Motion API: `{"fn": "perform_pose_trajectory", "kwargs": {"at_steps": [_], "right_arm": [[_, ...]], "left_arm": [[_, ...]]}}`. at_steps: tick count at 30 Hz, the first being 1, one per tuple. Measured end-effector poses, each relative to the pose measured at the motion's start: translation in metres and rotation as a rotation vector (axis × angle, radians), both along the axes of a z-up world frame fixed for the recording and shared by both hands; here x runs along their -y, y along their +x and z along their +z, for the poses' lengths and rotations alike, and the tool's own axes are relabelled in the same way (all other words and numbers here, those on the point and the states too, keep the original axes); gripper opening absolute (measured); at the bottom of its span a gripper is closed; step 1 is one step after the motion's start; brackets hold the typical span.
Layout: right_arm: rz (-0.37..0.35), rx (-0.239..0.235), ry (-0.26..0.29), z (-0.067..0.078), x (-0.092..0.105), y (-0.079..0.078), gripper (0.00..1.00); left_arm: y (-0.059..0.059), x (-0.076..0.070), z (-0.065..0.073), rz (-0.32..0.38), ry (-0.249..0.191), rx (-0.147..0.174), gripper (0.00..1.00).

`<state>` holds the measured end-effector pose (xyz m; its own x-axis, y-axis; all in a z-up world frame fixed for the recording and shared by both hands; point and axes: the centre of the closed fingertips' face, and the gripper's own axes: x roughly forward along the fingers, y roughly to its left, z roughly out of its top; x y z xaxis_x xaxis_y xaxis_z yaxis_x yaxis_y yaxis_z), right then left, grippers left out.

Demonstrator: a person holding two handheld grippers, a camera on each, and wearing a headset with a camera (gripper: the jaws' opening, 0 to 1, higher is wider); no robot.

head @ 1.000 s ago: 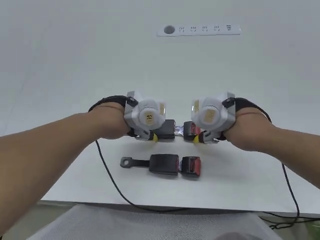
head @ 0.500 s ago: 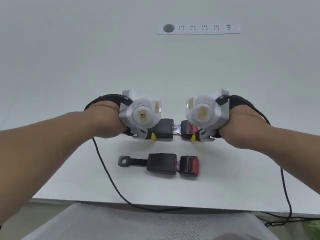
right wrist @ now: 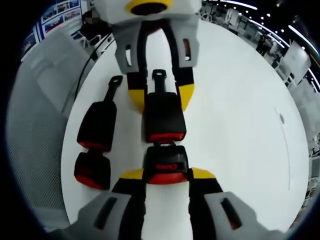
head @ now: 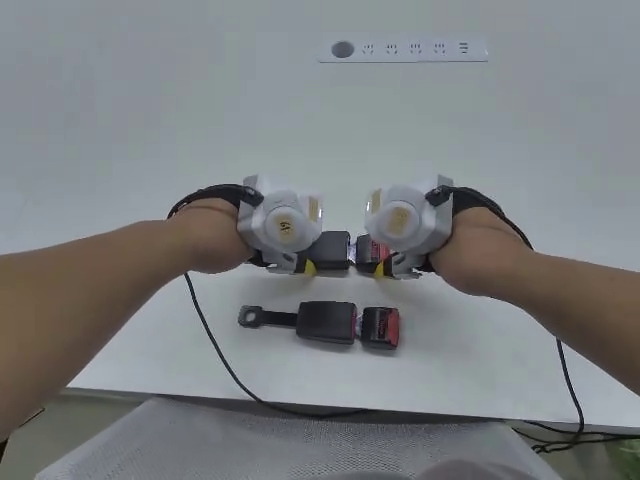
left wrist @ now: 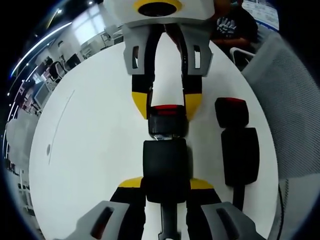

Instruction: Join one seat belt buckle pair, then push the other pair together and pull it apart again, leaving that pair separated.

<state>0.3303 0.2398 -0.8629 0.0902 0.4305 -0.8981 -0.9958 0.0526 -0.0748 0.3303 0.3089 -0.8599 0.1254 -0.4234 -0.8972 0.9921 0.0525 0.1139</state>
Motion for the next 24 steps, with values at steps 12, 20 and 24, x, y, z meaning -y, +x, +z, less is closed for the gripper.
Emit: {"fn": "perform_pose_trajectory", "kwargs": {"at_steps": [12,20,24], "right_arm": [[0.014,0.016,0.013,-0.001,0.001,0.0,0.32],[0.014,0.014,0.002,-0.001,0.006,0.0,0.32],[0.002,0.006,0.003,-0.002,0.014,0.0,0.32]], "left_arm": [[0.0,0.0,0.0,-0.003,0.014,0.009,0.31],[0.0,0.001,0.0,-0.018,0.023,0.007,0.31],[-0.001,0.001,0.0,-0.021,0.016,0.012,0.31]]}}
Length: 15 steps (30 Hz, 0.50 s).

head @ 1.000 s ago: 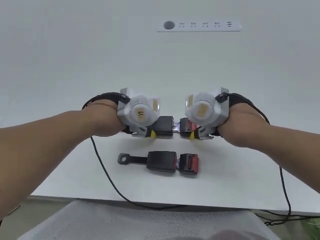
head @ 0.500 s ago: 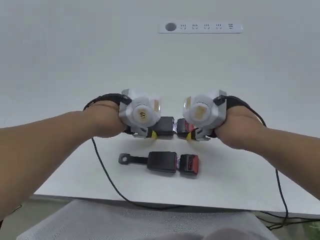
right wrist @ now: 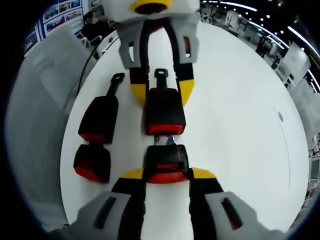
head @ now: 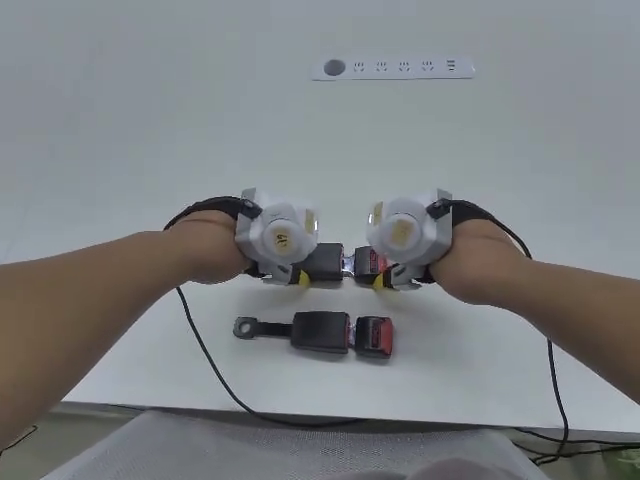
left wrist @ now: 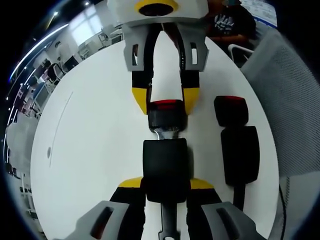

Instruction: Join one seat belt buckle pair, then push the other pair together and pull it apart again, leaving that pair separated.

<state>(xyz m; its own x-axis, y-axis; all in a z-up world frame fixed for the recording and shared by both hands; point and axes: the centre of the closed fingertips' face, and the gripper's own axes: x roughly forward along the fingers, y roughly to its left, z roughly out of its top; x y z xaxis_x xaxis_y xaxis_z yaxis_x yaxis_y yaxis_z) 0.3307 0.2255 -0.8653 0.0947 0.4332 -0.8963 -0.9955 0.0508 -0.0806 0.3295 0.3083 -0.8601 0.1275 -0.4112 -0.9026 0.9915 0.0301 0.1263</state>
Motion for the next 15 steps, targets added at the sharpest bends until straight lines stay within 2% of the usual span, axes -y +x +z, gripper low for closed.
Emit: {"fn": "perform_pose_trajectory", "kwargs": {"at_steps": [5,8,13,14,15], "right_arm": [[0.013,0.007,0.003,0.001,0.006,-0.001,0.32],[0.015,0.013,0.0,0.001,0.008,-0.002,0.32],[-0.001,0.011,-0.006,0.0,0.026,-0.007,0.33],[-0.007,0.006,-0.023,-0.002,0.032,-0.008,0.33],[-0.017,0.005,0.009,-0.001,0.033,-0.008,0.33]], "left_arm": [[-0.001,0.002,0.0,0.003,-0.018,-0.008,0.31],[-0.001,0.005,-0.001,0.001,-0.013,-0.013,0.31],[-0.002,0.006,-0.001,-0.017,0.001,-0.007,0.31],[-0.002,0.006,-0.001,-0.017,0.001,-0.007,0.31],[-0.003,0.006,-0.001,-0.02,0.001,-0.005,0.31]]}}
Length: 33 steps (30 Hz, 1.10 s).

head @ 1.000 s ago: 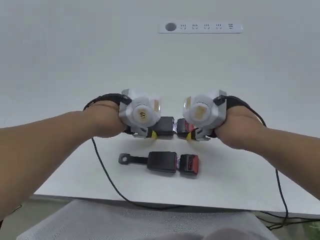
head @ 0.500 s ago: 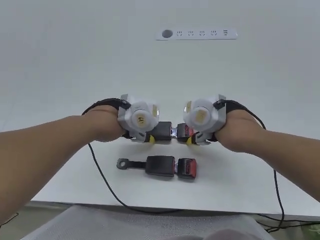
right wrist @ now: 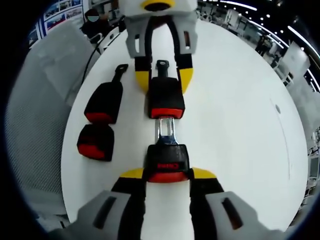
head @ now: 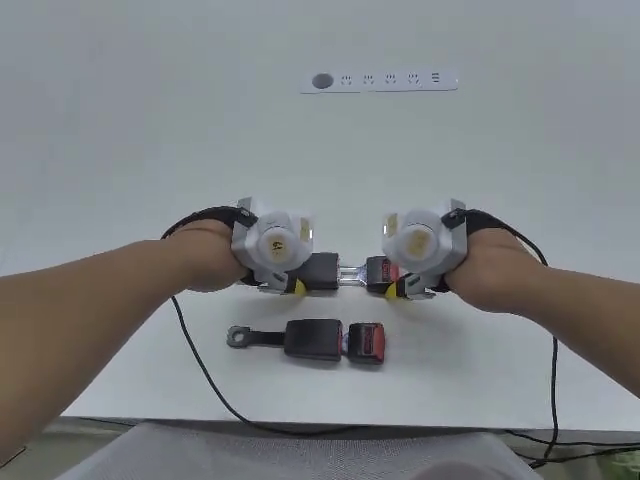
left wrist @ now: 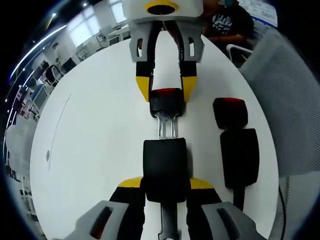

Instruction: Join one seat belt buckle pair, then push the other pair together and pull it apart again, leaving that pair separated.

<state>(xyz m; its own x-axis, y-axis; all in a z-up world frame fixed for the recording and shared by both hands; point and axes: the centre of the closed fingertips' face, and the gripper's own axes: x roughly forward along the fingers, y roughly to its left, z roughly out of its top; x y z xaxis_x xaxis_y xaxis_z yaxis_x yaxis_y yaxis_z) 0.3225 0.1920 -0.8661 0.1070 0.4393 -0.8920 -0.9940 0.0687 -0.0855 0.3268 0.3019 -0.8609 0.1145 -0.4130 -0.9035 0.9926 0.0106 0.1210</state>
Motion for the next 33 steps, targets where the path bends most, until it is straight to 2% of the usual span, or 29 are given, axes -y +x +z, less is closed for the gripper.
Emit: {"fn": "perform_pose_trajectory", "kwargs": {"at_steps": [6,15,21,26,28,31,33], "right_arm": [[-0.037,0.002,-0.005,0.001,0.034,-0.006,0.33],[-0.058,-0.003,-0.047,0.001,0.093,-0.006,0.34],[-0.08,-0.007,-0.089,0.007,0.125,-0.016,0.35],[-0.085,-0.002,-0.137,0.009,0.138,-0.018,0.35],[-0.095,-0.005,-0.136,0.01,0.138,-0.018,0.35],[-0.072,0.01,-0.132,0.012,0.136,-0.018,0.36],[-0.091,0.018,-0.132,0.013,0.137,-0.017,0.37]], "left_arm": [[0.0,0.0,0.0,0.001,0.003,0.002,0.32],[0.0,0.001,0.0,0.001,0.009,0.006,0.32],[0.0,0.001,0.0,0.007,0.014,0.007,0.33],[0.0,0.001,0.001,0.021,0.028,0.018,0.33],[0.001,0.001,0.001,0.025,0.027,0.022,0.33],[0.0,0.0,0.001,0.043,0.029,0.015,0.33],[0.0,0.0,0.001,0.041,0.032,0.013,0.33]]}}
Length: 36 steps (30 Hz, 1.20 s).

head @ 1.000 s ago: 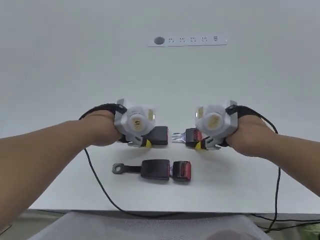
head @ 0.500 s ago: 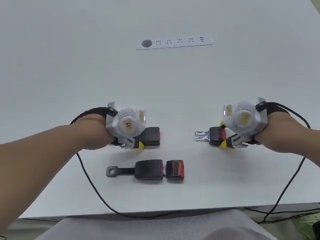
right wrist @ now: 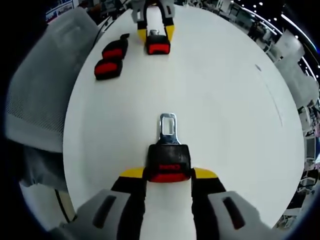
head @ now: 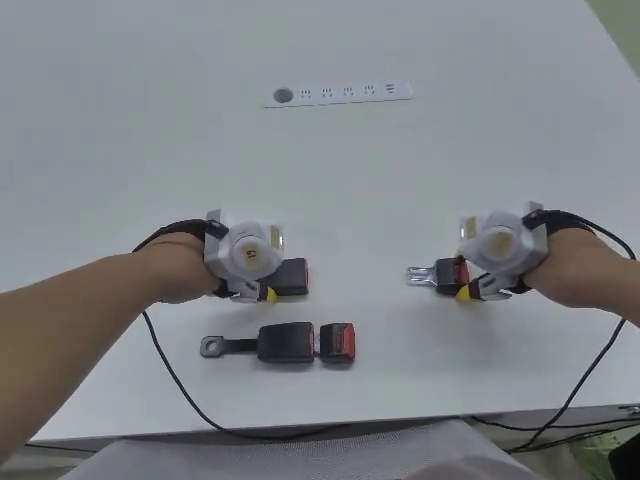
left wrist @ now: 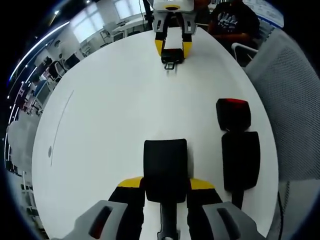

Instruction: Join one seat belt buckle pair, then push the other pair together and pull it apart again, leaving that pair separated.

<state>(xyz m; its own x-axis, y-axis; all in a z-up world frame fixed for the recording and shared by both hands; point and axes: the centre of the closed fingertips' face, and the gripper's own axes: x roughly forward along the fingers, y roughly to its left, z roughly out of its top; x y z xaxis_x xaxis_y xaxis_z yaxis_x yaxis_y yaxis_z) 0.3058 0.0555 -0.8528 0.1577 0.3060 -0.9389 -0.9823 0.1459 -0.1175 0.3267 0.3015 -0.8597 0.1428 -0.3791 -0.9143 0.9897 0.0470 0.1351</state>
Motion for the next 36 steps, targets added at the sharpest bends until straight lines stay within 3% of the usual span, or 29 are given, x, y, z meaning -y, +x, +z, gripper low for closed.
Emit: {"fn": "perform_pose_trajectory", "kwargs": {"at_steps": [3,5,7,9,11,15,17,19,24,28,36], "right_arm": [[-0.03,0.013,0.002,0.002,0.004,0.001,0.44],[-0.07,0.018,0.017,0.005,0.009,0.001,0.47],[-0.145,0.003,0.048,0.009,0.011,-0.001,0.47],[-0.202,0.013,0.121,0.019,0.004,-0.001,0.49],[-0.182,0.055,0.172,0.034,-0.006,-0.002,0.52],[-0.211,0.077,0.241,0.043,-0.013,-0.009,0.55],[-0.258,0.079,0.295,0.049,-0.016,-0.013,0.54],[-0.271,0.091,0.312,0.054,-0.014,-0.018,0.56],[-0.344,0.073,0.398,0.059,-0.012,-0.031,0.62],[-0.385,0.066,0.422,0.059,-0.006,-0.046,0.69],[-0.448,0.056,0.474,0.058,0.007,-0.069,0.81]], "left_arm": [[-0.002,-0.001,0.0,-0.025,0.015,-0.002,0.36],[-0.002,-0.005,0.002,-0.019,0.02,0.016,0.42],[-0.006,-0.006,0.006,-0.012,0.004,0.013,0.43],[-0.009,-0.008,0.013,-0.009,-0.012,0.037,0.43],[-0.012,-0.008,0.021,0.04,-0.051,0.051,0.43],[-0.029,-0.014,0.039,0.122,-0.145,0.071,0.46],[-0.039,-0.024,0.046,0.151,-0.164,0.073,0.48],[-0.045,-0.034,0.053,0.196,-0.191,0.082,0.52],[-0.063,-0.05,0.067,0.325,-0.284,0.045,0.63],[-0.076,-0.066,0.072,0.361,-0.299,0.052,0.69],[-0.088,-0.098,0.08,0.465,-0.349,0.05,0.79]]}}
